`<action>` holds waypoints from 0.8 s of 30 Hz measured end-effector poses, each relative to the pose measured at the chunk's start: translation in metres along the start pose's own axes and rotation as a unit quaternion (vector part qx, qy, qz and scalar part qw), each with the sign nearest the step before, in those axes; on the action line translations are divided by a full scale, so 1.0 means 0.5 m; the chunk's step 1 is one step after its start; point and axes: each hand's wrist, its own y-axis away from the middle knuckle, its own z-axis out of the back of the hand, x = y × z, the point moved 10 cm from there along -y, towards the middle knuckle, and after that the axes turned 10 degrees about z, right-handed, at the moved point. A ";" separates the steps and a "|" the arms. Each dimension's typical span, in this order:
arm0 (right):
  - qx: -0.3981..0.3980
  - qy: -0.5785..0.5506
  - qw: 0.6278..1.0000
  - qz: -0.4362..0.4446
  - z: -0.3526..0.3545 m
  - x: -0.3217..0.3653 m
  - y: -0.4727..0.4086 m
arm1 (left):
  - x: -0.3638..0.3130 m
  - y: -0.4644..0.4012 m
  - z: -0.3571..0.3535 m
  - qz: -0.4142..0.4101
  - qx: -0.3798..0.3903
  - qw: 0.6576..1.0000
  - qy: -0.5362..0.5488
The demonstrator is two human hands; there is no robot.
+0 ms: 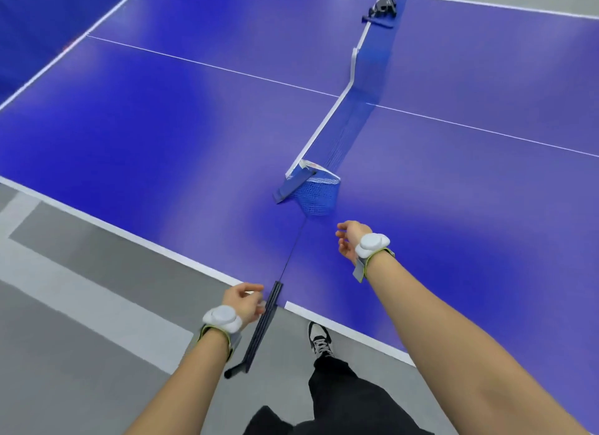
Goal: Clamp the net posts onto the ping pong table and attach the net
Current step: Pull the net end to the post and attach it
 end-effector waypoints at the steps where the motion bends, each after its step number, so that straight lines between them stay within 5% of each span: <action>1: 0.002 0.005 1.000 -0.006 -0.019 0.016 -0.031 | 0.003 -0.014 -0.005 0.017 -0.002 1.000 -0.007; 9: 0.057 0.100 0.993 0.025 -0.157 0.121 -0.169 | -0.047 -0.106 -0.050 0.083 0.011 0.996 -0.009; 19: 0.049 0.125 0.989 0.068 -0.225 0.157 -0.286 | -0.371 -0.273 -0.135 -0.037 0.033 0.995 0.086; 24: 0.095 0.175 0.975 0.096 -0.276 0.153 -0.316 | -0.440 -0.321 -0.155 -0.017 0.039 0.980 0.193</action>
